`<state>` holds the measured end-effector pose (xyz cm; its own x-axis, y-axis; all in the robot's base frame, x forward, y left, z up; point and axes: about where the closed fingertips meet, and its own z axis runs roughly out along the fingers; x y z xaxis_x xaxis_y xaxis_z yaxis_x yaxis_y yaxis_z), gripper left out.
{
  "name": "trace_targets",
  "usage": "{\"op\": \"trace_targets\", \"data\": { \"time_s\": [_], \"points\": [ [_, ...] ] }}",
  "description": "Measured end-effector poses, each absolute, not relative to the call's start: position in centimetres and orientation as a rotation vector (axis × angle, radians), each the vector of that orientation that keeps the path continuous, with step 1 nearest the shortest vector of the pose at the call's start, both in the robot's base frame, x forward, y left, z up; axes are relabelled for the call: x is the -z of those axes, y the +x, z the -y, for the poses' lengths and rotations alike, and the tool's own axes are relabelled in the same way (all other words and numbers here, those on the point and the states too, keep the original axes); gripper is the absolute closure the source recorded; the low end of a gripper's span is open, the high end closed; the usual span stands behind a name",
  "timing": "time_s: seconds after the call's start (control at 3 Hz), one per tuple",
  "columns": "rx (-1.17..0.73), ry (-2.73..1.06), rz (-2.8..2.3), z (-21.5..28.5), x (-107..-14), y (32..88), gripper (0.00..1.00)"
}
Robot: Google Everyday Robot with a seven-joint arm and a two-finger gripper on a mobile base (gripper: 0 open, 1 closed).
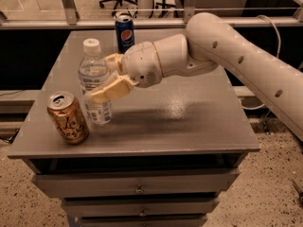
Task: Move blue plastic bottle near orange can
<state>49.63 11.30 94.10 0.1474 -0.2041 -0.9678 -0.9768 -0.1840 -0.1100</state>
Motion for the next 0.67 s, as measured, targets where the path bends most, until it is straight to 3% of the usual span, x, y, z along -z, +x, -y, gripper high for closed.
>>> {"op": "trace_targets", "data": {
  "time_s": [0.33, 0.67],
  "points": [
    [-1.145, -1.591, -1.170, -12.33, -93.57, 49.10, 0.67],
    [-1.176, -1.642, -1.153, -12.87, -93.18, 48.24, 0.43]
  ]
}}
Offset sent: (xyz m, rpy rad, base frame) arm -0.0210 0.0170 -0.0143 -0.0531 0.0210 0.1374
